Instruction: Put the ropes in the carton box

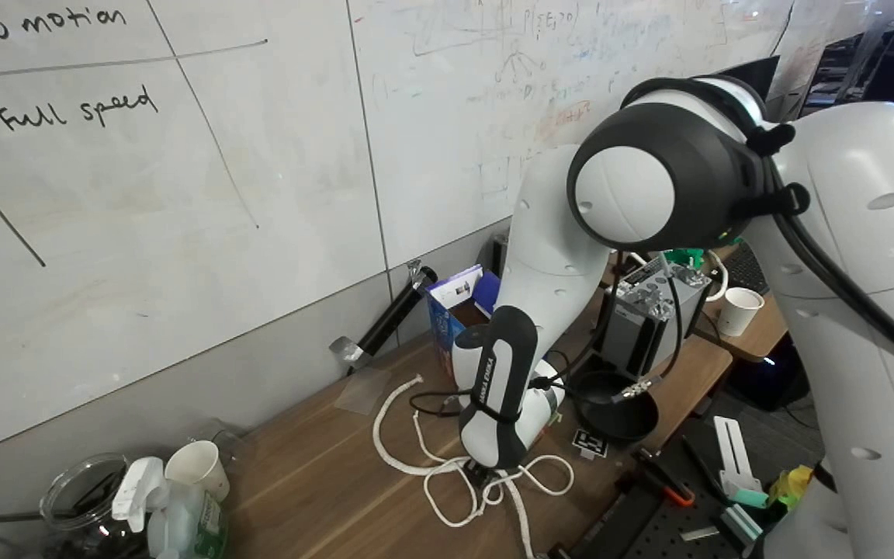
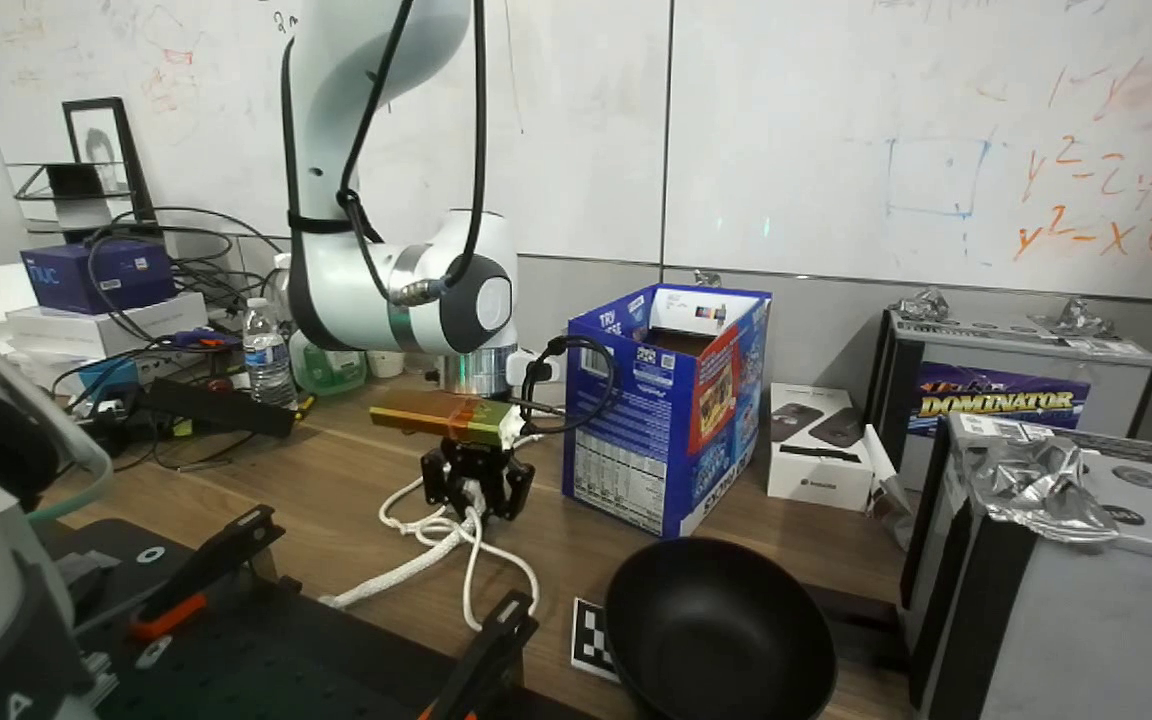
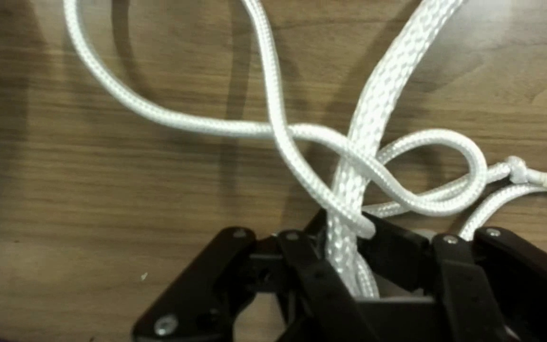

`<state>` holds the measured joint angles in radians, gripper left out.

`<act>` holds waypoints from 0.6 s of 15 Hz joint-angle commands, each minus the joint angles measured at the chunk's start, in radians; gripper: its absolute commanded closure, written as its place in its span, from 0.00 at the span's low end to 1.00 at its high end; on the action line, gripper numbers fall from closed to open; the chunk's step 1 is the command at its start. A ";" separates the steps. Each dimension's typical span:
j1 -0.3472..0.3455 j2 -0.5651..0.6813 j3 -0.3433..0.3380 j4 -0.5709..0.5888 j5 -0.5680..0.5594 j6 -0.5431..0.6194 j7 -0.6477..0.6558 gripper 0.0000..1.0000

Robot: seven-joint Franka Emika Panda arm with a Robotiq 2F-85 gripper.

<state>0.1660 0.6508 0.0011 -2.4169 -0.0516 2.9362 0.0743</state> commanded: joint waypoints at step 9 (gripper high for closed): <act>0.006 -0.283 -0.010 -0.077 -0.012 -0.272 0.012 0.94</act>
<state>0.1757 0.5308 -0.0092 -2.4326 -0.0522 2.7595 0.0773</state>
